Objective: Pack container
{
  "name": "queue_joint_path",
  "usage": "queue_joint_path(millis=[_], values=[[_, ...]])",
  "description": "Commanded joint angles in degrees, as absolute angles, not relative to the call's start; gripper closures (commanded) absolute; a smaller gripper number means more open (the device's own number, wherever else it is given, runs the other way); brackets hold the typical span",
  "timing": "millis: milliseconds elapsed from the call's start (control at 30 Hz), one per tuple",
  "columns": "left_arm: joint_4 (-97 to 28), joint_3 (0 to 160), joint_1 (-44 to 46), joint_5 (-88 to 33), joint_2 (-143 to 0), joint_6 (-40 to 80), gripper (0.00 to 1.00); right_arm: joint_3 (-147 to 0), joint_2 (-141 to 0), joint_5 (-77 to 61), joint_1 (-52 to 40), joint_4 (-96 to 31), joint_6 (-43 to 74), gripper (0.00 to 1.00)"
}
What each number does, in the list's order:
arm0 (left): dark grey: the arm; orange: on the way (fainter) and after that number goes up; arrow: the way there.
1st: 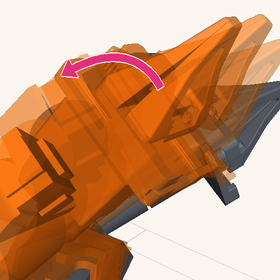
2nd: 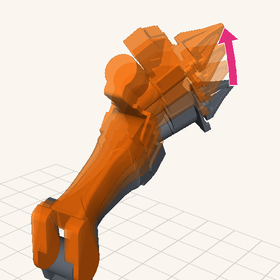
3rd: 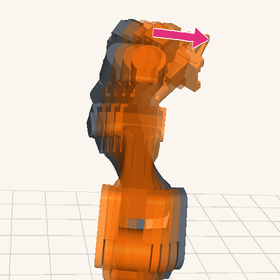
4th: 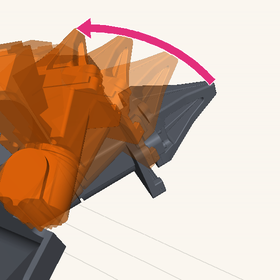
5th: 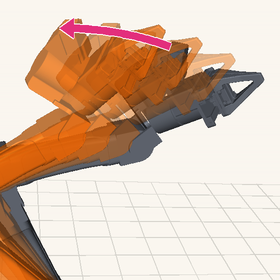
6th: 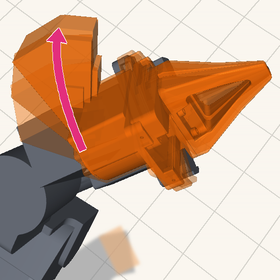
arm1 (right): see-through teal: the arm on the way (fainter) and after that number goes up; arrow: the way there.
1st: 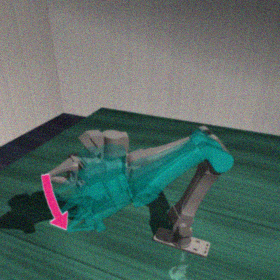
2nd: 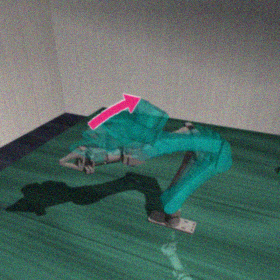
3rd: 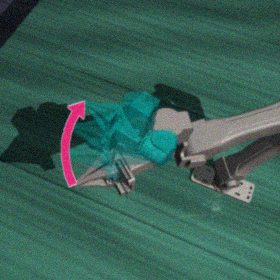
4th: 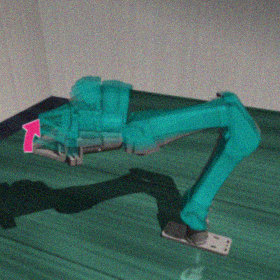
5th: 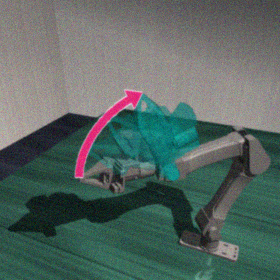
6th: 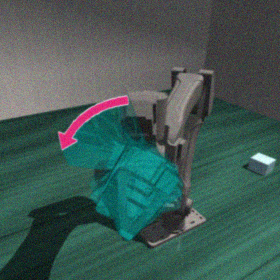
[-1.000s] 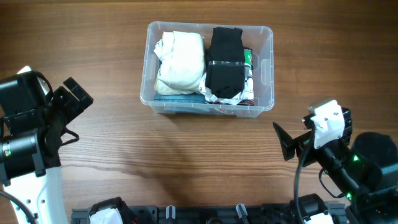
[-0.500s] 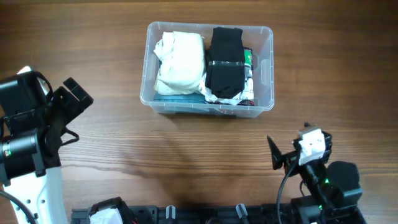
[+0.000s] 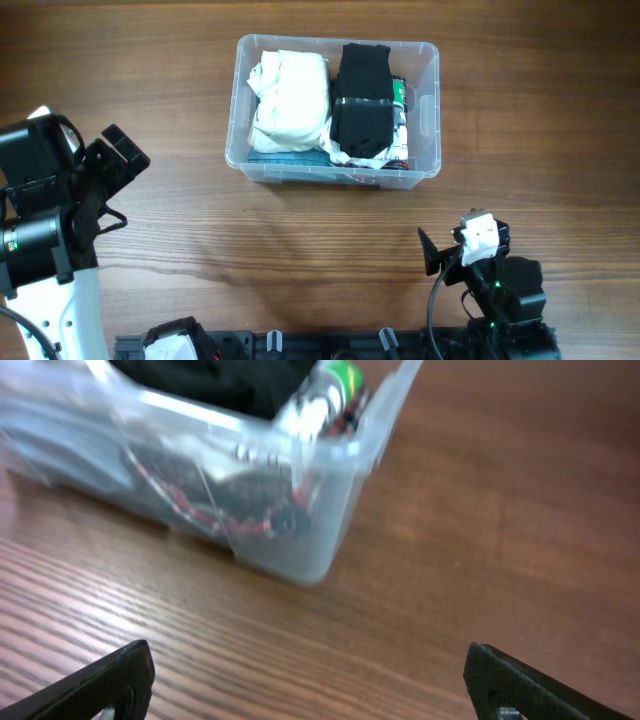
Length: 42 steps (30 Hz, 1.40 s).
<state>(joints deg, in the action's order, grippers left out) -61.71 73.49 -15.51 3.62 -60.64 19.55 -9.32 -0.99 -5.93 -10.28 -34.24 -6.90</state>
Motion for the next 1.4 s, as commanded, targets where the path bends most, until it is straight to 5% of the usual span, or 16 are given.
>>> queue_joint_path(millis=[0,600,1000,1367], values=[[-61.60,73.52,-15.92,4.16,-60.55,18.39,0.00,-9.02,-0.21,-6.48,-10.00,-33.69,-5.85,0.00],[-61.58,73.49,-15.51,4.19,-60.14,18.39,0.00,-9.02,-0.27,-6.48,-10.00,-33.67,-5.85,0.00],[-64.99,71.85,-1.34,5.04,-37.26,18.37,0.00,-9.02,-0.25,-6.48,-10.00,-33.67,-5.87,0.00],[-44.64,38.09,-0.40,-7.22,-15.86,10.98,0.00,-9.02,-0.27,-6.48,-10.00,-33.67,-5.89,0.00]])
